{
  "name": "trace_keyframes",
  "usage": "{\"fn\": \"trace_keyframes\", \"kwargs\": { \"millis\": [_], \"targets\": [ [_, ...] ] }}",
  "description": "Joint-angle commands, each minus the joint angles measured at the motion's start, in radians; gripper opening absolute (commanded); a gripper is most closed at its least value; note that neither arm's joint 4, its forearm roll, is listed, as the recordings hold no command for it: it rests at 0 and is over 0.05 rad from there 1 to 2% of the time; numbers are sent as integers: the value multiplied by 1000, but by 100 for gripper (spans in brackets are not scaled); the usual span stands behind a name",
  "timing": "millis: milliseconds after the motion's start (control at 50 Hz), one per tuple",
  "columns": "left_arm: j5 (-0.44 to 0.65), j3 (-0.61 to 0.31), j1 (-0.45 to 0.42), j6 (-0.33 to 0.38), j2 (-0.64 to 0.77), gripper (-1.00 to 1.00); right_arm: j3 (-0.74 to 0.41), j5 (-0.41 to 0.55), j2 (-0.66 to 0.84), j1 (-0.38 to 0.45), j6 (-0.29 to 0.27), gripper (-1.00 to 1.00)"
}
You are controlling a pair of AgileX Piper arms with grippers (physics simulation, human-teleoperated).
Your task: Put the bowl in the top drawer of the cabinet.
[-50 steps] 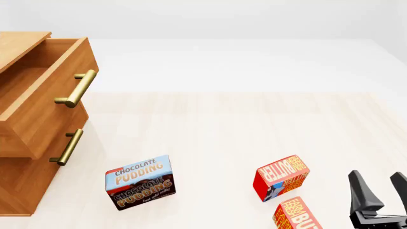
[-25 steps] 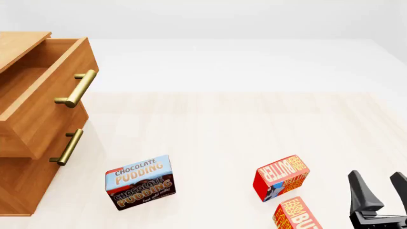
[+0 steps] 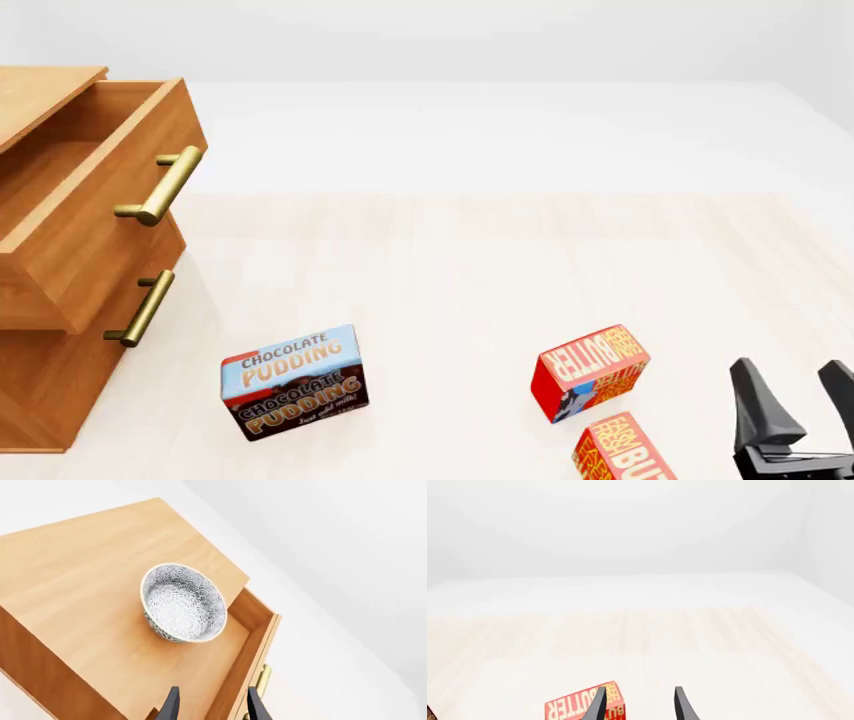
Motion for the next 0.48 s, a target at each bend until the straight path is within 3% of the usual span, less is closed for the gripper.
{"fn": "trace_keyframes", "kwargs": {
  "millis": [20,160,480],
  "targets": [
    [62,37,-120,-13,-106,100,0,3,-6,4,1,100],
    [93,64,-228,-9,-167,100,0,4,-8,5,2,100],
    [133,87,-351,-8,-235,100,0,7,-13,6,4,100]
  ]
}}
